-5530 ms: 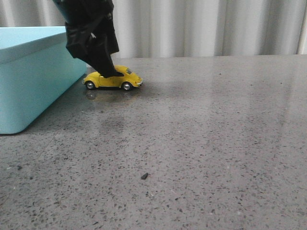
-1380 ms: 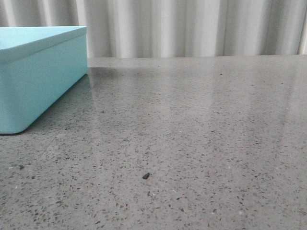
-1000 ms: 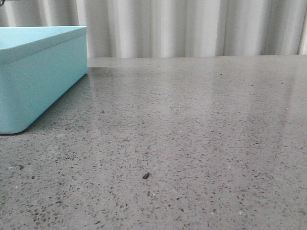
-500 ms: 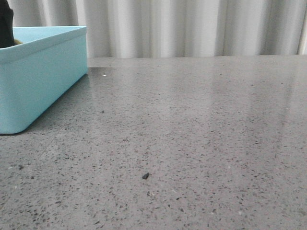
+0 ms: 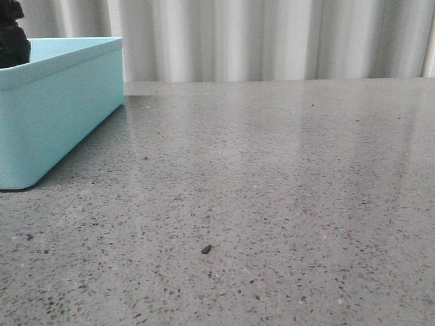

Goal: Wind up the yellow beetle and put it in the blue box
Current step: 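Lower the beetle into the blue box and open the left gripper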

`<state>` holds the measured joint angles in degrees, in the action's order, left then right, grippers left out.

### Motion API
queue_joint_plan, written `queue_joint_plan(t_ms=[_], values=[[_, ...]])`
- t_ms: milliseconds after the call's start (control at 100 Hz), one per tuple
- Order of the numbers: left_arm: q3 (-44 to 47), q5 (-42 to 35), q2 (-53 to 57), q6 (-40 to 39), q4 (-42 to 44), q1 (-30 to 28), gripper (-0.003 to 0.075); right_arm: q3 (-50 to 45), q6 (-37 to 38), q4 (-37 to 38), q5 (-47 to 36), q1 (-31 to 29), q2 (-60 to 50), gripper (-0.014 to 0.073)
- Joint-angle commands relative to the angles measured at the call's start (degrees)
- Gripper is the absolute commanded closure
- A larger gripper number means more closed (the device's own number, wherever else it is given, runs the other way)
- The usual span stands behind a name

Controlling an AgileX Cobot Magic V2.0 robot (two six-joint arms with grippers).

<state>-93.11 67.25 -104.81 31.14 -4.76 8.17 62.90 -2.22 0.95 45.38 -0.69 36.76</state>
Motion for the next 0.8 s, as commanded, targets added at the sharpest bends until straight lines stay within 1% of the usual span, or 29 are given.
queue_joint_plan(t_ms=[0,80,260,330,340,350,430,500,600,790], values=[[-1.4,-1.5,1.7,-0.6,-2.0,-0.1,0.0535,1.4,-0.4,0.7,-4.7,0.3,0.1,0.0655],[-1.4,-1.5,1.5,-0.6,-2.0,-0.1,0.0478,1.4,-0.4,0.7,-4.7,0.3,0.1,0.0655],[-1.4,-1.3,1.5,-0.6,-1.9,-0.1,0.0435,1.4,-0.4,0.7,-4.8,0.3,0.1,0.0655],[-1.4,-0.6,1.5,-0.6,-1.9,-0.1,0.0382,1.4,-0.4,0.7,-4.9,0.3,0.1,0.0655],[-1.4,-0.6,1.5,-0.6,-1.9,-0.1,0.0361,1.4,-0.4,0.7,-4.9,0.3,0.1,0.0655],[-1.4,-0.4,1.5,-0.6,-1.9,-0.1,0.0361,1.4,-0.4,0.7,-4.9,0.3,0.1,0.0655],[-1.4,-0.5,1.5,-1.0,-1.8,-0.1,0.0281,1.4,-0.4,0.7,-5.0,0.3,0.1,0.0655],[-1.4,-0.4,1.5,-1.3,-1.6,-0.1,0.0242,1.4,-0.4,0.7,-5.1,0.3,0.1,0.0655],[-1.4,-0.3,1.5,-1.4,-1.6,-0.1,0.0225,1.4,-0.4,0.7,-5.1,0.3,0.1,0.0655],[-3.4,2.2,1.5,-1.5,-1.4,-0.1,0.0225,1.4,-0.4,0.7,-5.4,0.3,0.1,0.0655]])
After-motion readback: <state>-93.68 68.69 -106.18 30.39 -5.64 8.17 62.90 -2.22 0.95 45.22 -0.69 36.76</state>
